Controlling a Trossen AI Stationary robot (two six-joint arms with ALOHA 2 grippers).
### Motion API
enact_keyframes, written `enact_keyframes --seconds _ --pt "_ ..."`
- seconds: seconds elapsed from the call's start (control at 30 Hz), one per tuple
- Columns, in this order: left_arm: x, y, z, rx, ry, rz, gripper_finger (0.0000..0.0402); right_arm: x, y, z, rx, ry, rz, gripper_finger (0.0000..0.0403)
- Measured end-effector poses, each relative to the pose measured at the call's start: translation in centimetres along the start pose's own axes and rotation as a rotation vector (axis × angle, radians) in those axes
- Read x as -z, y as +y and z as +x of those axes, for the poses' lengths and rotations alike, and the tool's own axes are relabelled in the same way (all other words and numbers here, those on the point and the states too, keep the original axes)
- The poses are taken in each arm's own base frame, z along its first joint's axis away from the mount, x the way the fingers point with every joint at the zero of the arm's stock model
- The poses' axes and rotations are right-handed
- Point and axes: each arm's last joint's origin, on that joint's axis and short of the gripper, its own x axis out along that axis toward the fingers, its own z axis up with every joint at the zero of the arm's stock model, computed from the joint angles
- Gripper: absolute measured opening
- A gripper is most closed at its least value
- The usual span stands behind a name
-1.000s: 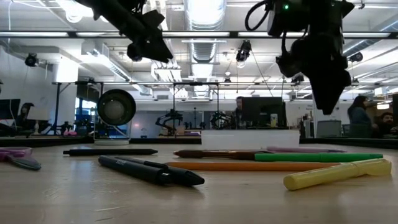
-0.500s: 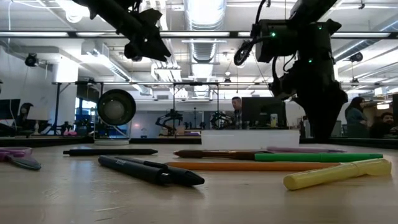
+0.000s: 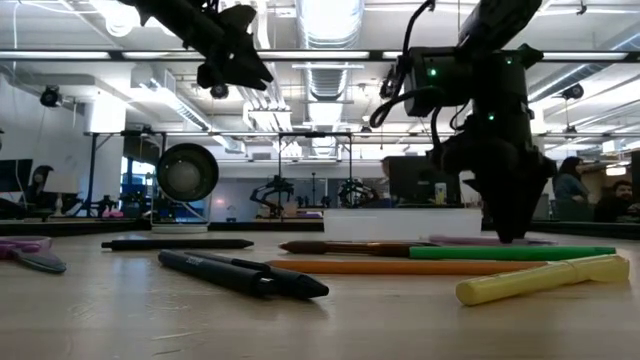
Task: Pick & place school supplies into a supply box
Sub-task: Put the purple pen into the supply box
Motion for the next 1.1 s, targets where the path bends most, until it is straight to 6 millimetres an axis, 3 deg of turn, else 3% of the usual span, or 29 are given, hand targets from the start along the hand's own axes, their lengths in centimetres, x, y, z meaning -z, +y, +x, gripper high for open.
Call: enact_keyframes --seconds 0.33,1.1 --pt "0.0 0.0 0.1 0.001 -0.005 0.001 0.0124 -0.1 0.3 0.9 0.034 0.01 -0.028 0.0108" --pt "-1.0 -0.2 -0.8 0.009 -0.046 -0.005 0.0124 0.1 0.4 0.4 0.005 0.011 -0.051 0.0031"
